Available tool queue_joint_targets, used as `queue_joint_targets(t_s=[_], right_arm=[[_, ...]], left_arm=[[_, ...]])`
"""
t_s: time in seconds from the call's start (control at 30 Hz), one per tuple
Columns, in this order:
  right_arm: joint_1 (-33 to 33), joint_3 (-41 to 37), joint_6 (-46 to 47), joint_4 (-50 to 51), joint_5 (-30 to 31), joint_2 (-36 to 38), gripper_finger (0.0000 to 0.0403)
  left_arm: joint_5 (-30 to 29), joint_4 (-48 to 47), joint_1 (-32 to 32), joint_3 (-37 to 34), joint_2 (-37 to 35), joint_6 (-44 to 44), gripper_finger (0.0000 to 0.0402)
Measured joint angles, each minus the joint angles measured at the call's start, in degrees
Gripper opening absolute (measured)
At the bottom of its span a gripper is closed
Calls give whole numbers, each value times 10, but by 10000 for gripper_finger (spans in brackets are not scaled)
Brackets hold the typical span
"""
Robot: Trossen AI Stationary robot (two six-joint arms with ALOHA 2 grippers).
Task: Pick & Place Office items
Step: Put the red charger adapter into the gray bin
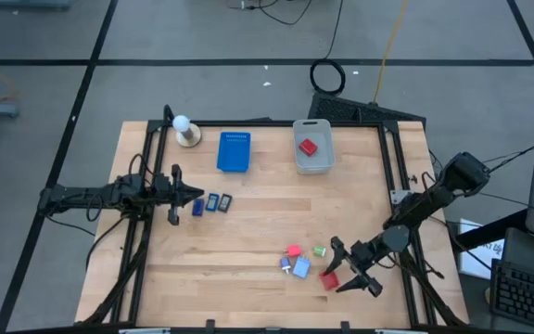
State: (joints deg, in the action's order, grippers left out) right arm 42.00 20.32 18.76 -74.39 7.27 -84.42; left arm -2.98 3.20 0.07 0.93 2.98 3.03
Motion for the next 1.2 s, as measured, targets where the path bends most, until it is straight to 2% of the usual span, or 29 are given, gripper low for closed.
queue_joint_targets(t_s=[0.17, 0.27, 0.37, 0.43, 0.5, 0.6, 0.67, 0.77, 0.83, 0.93, 1.0, 1.1, 1.2], right_arm=[[0, 1, 12, 5, 85, 0, 242], [0, 1, 30, 21, 115, 0, 242], [0, 19, 41, 85, 153, 1, 246], [0, 47, 44, 175, 170, 9, 251], [0, 92, 49, 309, 187, 22, 256], [1, 175, 94, 559, 198, 40, 258], [1, 230, 157, 722, 194, 43, 258], [-1, 293, 276, 915, 139, 42, 257], [-7, 314, 354, 981, 81, 37, 257], [-10, 319, 435, 968, -10, 33, 256], [-9, 317, 446, 893, -45, 30, 256], [-4, 315, 438, 809, -60, 20, 256], [-6, 314, 434, 783, -64, -7, 256]], left_arm=[[0, 0, 0, 0, 0, 0, 21], [0, 0, 0, 0, 0, 0, 21], [0, 0, 0, 0, 0, 0, 21], [0, 0, 0, 0, 0, 0, 21], [0, 0, 0, 0, 0, 0, 21], [0, 0, 0, 0, 0, 0, 21], [0, 0, 0, 0, 0, 0, 21], [0, 0, 0, 0, 0, 0, 21], [0, 0, 0, 0, 0, 0, 21], [0, 0, 0, 0, 0, 0, 21], [0, 0, 0, 0, 0, 0, 21], [0, 0, 0, 0, 0, 0, 21], [0, 0, 0, 0, 0, 0, 21]])
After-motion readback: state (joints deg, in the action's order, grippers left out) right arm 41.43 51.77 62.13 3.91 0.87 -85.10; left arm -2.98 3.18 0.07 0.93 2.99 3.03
